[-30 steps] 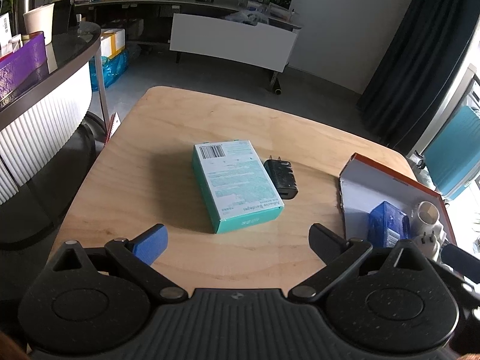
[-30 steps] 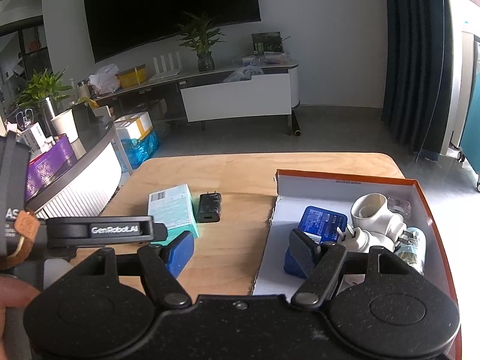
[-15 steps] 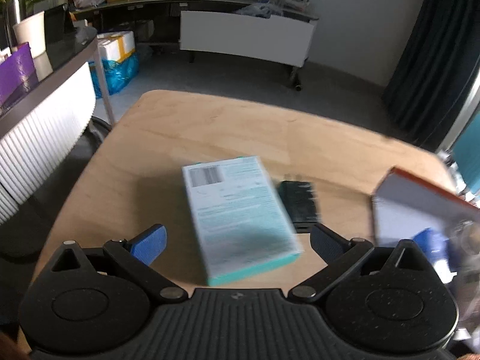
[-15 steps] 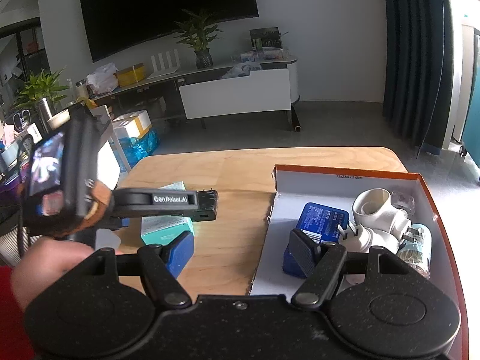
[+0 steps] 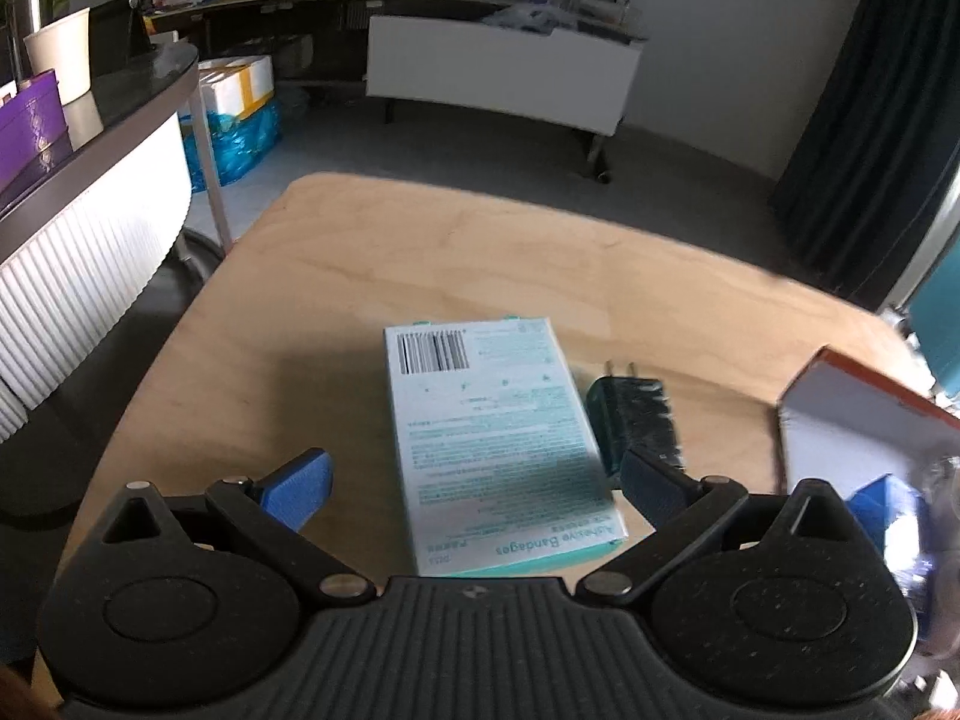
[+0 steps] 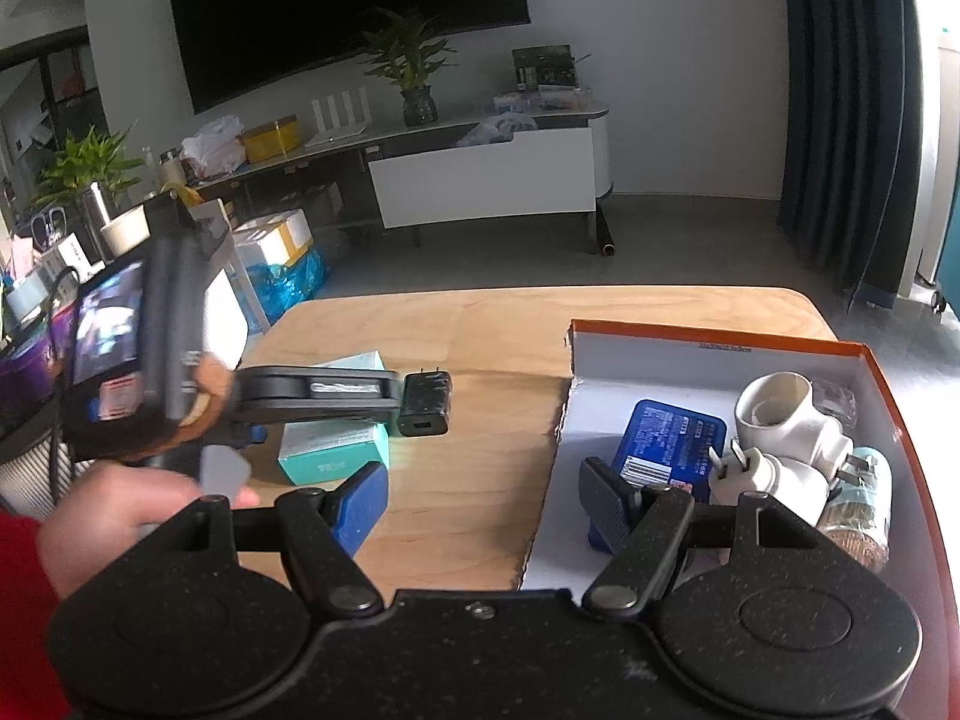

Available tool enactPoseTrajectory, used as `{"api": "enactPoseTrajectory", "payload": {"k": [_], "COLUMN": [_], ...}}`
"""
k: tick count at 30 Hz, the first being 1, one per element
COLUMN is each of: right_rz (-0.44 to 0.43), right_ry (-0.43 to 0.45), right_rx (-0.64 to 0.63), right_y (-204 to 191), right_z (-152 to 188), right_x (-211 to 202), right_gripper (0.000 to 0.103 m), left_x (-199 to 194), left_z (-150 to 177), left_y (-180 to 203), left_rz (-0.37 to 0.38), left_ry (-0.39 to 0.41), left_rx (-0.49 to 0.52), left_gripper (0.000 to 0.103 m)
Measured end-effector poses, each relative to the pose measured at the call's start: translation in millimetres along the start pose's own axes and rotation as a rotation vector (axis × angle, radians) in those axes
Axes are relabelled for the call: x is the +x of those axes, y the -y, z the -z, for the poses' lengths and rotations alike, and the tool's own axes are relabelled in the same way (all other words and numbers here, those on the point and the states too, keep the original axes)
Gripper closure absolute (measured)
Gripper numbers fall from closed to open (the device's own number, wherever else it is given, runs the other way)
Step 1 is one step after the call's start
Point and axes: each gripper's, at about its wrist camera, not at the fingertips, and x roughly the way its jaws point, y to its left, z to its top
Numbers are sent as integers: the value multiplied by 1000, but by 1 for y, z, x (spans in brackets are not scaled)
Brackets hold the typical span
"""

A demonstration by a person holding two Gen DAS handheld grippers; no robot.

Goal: Organize rigid objects
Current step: 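Grasp the teal bandage box with the left gripper while the right grasps the black charger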

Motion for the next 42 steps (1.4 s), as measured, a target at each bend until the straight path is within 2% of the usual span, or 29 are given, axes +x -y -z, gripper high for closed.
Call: {"api": "enactPoseTrajectory", "payload": {"k": [4, 7, 9, 10, 11, 13, 17, 20, 25, 26, 27, 28, 29, 35, 40, 42], "right_rz": [2, -2, 0, 0, -4, -17, -24, -34, 15, 15, 20, 21, 15, -15, -38, -38], "right_ry": [-14, -21, -29, -35, -43, -57, -105, -149, -204, -204, -195, -191, -190, -180, -135, -98], "right_rx": [-20, -24, -33, -40, -49, -59, -89, -85, -105, -105, -116, -122, -122, -116, -106, -106], "right_y": [-2, -5, -10, -13, -16, -22, -34, -38, -44, -44, -46, -48, -48, -52, -59, -62], "right_z": [-3, -7, -13, -16, -18, -23, -30, -33, -36, -36, -37, -39, -40, -32, -30, -27], "right_x": [8, 15, 26, 32, 40, 55, 90, 120, 168, 168, 171, 173, 173, 153, 110, 80], "right_gripper": [20, 20, 20, 20, 20, 20, 21, 27, 38, 39, 45, 50, 60, 60, 60, 60], "left_x": [11, 11, 9, 8, 7, 5, -9, -22, -35, -34, -33, -33, -33, -41, -56, -64], "left_z": [0, -1, -2, -2, -3, -5, -2, 3, 10, 10, 10, 10, 11, 12, 18, 21], "left_y": [-7, -12, -14, -17, -19, -30, -50, -60, -68, -69, -69, -69, -70, -72, -68, -67], "left_rz": [-47, -32, -23, -16, -4, 46, 32, 36, 48, 55, 55, 53, 53, 56, 54, 63], "left_ry": [2, 21, 43, 54, 60, 53, 90, 116, 139, 137, 136, 135, 134, 140, 152, 153], "left_rx": [8, 28, 61, 73, 71, 49, 30, 39, 39, 30, 26, 27, 25, 15, 23, 18], "left_gripper": [0, 1, 13, 26, 32, 32, 32, 32, 32, 32, 32, 32, 32, 32, 32, 32]}}
